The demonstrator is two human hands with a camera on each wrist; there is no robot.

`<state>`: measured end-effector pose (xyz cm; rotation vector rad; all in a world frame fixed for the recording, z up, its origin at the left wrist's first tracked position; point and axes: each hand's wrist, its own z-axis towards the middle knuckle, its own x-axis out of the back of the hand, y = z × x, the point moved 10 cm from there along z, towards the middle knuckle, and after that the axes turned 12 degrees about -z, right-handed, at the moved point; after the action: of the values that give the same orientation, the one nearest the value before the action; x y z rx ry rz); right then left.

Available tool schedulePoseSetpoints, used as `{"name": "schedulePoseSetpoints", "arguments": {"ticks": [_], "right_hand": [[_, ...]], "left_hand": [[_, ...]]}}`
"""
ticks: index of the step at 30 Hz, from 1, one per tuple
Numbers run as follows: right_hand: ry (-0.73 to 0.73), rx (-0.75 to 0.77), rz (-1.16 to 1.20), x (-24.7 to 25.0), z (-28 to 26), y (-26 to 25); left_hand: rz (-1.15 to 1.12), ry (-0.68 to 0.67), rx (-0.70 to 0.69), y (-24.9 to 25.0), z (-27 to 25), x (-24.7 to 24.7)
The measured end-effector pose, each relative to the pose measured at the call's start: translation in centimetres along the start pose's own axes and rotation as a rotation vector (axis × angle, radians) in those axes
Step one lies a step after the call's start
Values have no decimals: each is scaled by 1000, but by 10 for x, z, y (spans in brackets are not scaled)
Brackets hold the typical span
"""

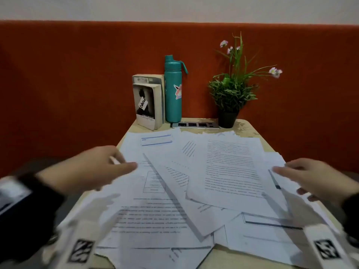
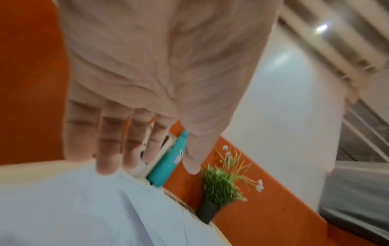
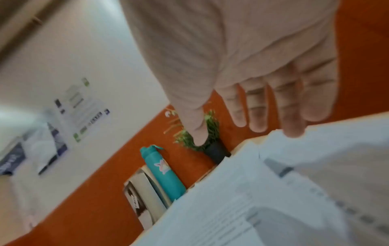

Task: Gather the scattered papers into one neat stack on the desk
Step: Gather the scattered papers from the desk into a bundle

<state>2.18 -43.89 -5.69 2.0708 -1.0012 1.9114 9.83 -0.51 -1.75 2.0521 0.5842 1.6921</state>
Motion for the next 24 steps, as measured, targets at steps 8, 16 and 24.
{"name": "schedulePoseSetpoints", "arguments": {"ticks": [8,16,24], "right_hand": [[-187,-68,-217,-56,32,-11],[-182,-95,-56,-62,35,-6],[-211,-66,16,-70,42,-9]], "left_hand": [[-473,-216,353,24,56,-88],[-875,-34,409,41,62,-108],[-1156,38,267,46,84,-140]]}}
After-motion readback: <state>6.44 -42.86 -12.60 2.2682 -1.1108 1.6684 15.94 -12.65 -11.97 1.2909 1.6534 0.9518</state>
